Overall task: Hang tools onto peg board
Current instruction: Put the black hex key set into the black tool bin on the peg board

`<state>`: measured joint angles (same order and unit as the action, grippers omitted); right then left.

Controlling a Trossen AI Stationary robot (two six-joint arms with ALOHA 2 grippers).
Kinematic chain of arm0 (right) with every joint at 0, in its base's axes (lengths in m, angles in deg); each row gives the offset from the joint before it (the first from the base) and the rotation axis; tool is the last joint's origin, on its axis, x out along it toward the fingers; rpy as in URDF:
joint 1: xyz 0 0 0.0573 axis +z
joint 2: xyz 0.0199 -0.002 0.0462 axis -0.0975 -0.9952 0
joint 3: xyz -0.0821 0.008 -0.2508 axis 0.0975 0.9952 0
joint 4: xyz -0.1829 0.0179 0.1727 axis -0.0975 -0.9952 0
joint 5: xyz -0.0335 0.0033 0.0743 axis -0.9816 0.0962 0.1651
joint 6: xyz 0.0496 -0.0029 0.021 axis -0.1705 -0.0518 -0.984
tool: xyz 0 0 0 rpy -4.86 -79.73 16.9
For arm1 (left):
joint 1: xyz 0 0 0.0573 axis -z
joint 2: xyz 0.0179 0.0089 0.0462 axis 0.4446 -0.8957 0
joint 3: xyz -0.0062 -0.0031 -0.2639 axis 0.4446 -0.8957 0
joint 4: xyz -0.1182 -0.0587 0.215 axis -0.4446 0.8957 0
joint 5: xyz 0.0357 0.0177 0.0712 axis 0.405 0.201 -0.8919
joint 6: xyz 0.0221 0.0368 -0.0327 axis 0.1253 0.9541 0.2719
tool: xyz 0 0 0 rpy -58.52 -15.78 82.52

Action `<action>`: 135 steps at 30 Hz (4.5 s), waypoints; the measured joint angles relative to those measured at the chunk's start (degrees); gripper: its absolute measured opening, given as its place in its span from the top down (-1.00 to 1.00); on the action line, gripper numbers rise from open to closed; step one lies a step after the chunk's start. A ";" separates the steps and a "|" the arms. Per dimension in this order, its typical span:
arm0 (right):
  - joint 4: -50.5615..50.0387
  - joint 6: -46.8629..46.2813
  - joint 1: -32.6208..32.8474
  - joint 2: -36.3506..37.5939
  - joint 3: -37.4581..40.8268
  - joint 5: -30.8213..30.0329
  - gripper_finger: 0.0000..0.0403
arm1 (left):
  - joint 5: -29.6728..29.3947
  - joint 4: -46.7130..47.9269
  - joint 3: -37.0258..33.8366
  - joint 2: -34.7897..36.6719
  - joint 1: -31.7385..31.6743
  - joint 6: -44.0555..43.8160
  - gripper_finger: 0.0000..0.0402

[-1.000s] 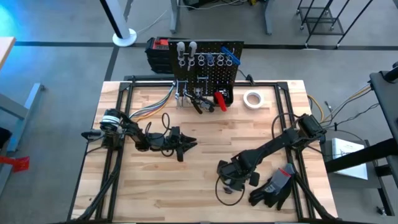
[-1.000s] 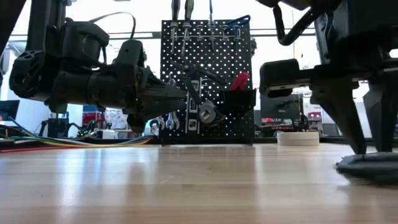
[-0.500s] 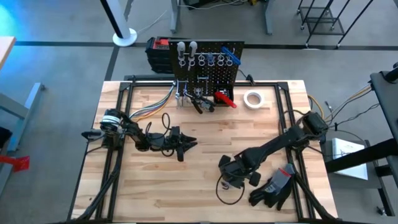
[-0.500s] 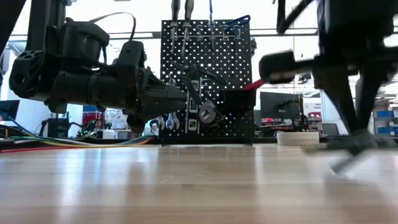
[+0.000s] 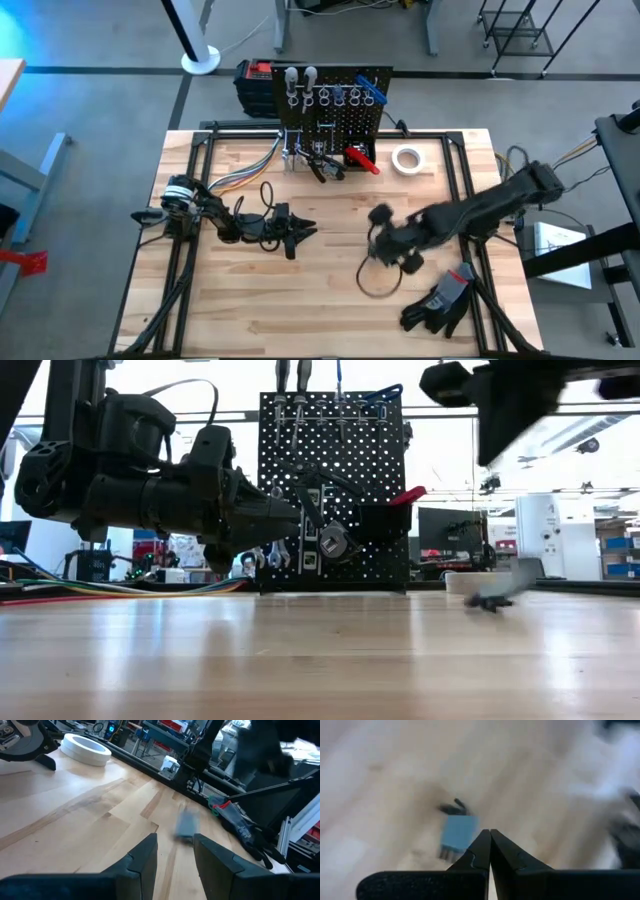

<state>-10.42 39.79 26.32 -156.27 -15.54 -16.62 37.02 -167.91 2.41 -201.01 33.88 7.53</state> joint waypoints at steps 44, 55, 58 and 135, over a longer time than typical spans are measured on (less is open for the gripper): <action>26.94 -29.27 -23.78 -2.46 29.21 22.65 0.36 | 0.04 0.18 -0.09 0.00 0.68 2.79 0.42; 23.23 -28.78 -26.26 13.62 23.20 15.39 0.81 | 0.04 0.05 -0.09 0.00 0.76 2.78 0.42; 24.04 -31.43 -29.24 18.19 20.74 15.38 0.81 | 0.04 0.04 -0.09 0.00 0.79 2.81 0.42; 37.21 -35.83 -44.75 3.26 9.14 -1.59 0.81 | -1.51 2.35 1.01 0.00 6.12 4.48 0.42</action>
<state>26.79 3.95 -18.43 -153.01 -6.39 -18.21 35.51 -165.56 3.42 -201.01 40.00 12.01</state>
